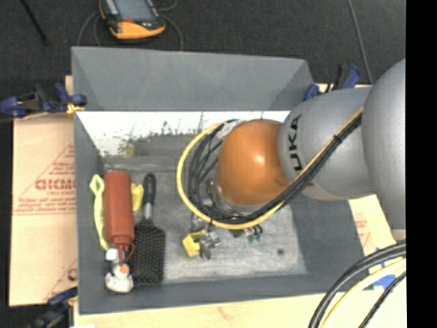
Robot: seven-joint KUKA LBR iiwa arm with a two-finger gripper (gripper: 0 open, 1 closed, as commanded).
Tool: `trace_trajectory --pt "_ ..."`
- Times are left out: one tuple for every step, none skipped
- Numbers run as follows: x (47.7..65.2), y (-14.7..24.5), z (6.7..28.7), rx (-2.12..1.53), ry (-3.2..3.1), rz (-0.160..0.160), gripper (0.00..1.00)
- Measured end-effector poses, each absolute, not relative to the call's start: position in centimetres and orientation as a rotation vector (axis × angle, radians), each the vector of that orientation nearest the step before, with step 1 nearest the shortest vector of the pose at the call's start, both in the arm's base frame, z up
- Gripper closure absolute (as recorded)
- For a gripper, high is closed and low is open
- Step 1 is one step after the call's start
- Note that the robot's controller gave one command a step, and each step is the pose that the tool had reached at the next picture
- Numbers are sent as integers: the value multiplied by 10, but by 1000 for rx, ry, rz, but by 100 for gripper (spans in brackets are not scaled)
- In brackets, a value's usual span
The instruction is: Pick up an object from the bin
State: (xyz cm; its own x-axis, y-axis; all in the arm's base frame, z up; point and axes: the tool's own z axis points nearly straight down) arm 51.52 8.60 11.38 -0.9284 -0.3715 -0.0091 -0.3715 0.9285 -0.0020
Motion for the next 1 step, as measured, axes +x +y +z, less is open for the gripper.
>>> trace_trajectory --pt "515 86 114 -592 3076 0 100"
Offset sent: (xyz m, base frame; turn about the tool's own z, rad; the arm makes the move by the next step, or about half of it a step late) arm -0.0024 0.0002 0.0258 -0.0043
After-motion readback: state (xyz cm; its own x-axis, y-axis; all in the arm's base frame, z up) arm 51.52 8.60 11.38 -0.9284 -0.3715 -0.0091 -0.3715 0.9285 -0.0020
